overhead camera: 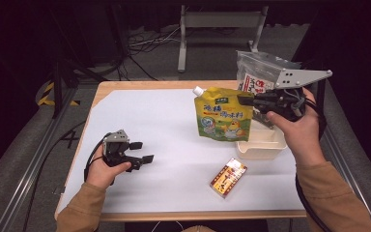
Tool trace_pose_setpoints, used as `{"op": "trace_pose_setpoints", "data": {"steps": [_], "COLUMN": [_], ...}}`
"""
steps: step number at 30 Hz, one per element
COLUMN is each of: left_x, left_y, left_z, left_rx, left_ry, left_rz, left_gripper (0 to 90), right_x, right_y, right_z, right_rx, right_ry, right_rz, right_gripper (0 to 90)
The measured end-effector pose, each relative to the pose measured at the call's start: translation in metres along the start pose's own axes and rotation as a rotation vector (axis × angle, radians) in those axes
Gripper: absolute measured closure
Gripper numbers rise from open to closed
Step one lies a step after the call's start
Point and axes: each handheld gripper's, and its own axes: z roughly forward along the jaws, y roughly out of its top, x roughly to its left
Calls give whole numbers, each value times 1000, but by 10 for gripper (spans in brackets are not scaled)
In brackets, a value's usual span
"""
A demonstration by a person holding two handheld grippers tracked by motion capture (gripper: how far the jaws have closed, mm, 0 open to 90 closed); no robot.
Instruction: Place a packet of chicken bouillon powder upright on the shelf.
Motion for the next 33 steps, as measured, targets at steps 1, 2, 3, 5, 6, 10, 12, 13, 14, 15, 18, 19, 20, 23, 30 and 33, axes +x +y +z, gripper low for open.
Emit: {"op": "trace_pose_setpoints", "data": {"steps": [1, 2, 3, 5, 6, 10, 12, 13, 14, 15, 18, 19, 20, 23, 30, 33], "left_x": [0, 0, 0, 0, 0, 0, 1, 1, 0, 0, -1, -1, -1, 0, 0, 0], "left_y": [0, 0, 0, 0, 0, 0, -1, -1, -1, -1, -1, -1, -1, -1, -2, -2], "left_z": [0, 0, 0, 0, 0, 0, 0, 0, 1, 2, 3, 3, 3, 2, 2, 2], "left_rx": [0, 0, 0, 0, -1, -1, 0, 2, 6, 5, 8, 9, 8, 8, 8, 8], "left_ry": [0, 0, 0, 1, 0, 0, 2, 0, -3, -2, -1, -2, -1, -1, -1, -1], "left_rz": [0, 0, 1, 0, 0, -2, 2, -1, -3, -3, 0, -1, -2, -4, -4, -5], "left_gripper": [231, 231, 231, 231, 231, 231, 230, 230, 230, 230, 229, 229, 229, 229, 229, 229], "right_x": [-2, -2, -3, -6, -7, -13, -16, -18, -20, -22, -27, -28, -29, -33, -43, -47], "right_y": [-1, -1, -2, -3, -3, -5, -7, -8, -10, -11, -15, -16, -17, -20, -28, -32], "right_z": [-3, -3, -5, -10, -11, -21, -25, -27, -29, -31, -34, -36, -37, -40, -46, -48], "right_rx": [-2, -2, -4, -4, -2, 6, 4, 0, -1, -2, -1, 1, 0, 6, 13, 15], "right_ry": [-3, -3, -7, -13, -14, -26, -28, -28, -30, -33, -41, -42, -42, -47, -59, -61], "right_rz": [0, 0, -4, -5, -4, -12, -20, -24, -20, -17, -5, -2, -3, -5, 6, 12], "right_gripper": [900, 900, 900, 900, 900, 900, 900, 900, 900, 900, 900, 900, 900, 900, 900, 900]}}
